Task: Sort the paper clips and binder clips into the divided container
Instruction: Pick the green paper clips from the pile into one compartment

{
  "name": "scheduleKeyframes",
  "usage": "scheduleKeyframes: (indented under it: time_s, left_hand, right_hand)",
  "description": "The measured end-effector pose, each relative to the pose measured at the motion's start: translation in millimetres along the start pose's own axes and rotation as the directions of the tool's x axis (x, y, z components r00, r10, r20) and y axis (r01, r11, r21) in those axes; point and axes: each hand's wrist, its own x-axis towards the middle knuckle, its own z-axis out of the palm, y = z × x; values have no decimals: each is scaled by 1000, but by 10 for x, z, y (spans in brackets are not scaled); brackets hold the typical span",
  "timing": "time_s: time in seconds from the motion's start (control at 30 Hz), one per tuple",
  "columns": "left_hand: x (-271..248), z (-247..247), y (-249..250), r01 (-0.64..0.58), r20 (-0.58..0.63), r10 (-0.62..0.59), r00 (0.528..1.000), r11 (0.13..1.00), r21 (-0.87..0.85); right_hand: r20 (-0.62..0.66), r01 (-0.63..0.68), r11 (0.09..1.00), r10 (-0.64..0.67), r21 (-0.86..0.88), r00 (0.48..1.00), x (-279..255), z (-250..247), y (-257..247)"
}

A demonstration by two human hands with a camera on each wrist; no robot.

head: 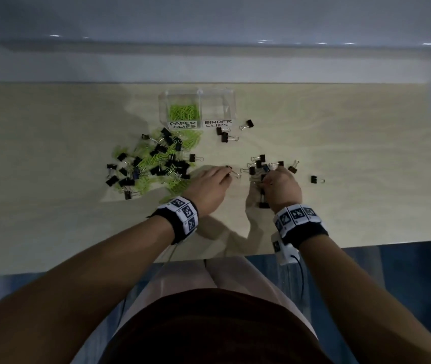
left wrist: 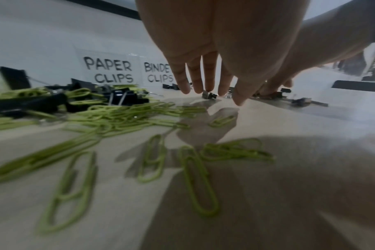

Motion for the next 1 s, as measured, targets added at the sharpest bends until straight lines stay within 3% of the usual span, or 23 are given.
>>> scheduleKeyframes:
  time_s: [0.1, 0.17, 0.27, 0.43, 0.67, 0.8, 1.0]
  left_hand:
    - [-62, -56, -96, 57, -31, -59, 998, 996, -68]
    - [-147, -67, -197, 97, -108, -113, 988, 984, -148]
    - [-395, -58, -428, 141, -198, -198, 960, 952, -270]
    - [-928, 149, -701, 247, -150, -296, 943, 928, -277]
    - [-988, 248, -720, 283, -100, -325, 940, 911, -300]
    - [-850, 224, -736, 298, -114, -355, 928, 889, -347]
    - [-747, 37, -754, 282, -118, -338, 934, 897, -340]
  right_hand:
    - [18, 2, 1000, -2, 19, 1000, 4, 5, 16]
    - [-49, 16, 996, -12, 92, 999, -8, -24, 20]
    - [-119, 158, 962, -134, 223, 984, -49, -56, -131]
    - [27, 364, 896, -383, 253, 924, -153, 164, -617]
    - [112, 358, 908, -388, 220, 915, -236, 524, -1046]
    - [223, 383, 903, -422, 197, 879, -275, 577, -1178]
    - [266, 397, 906, -422, 145, 866, -234, 550, -1284]
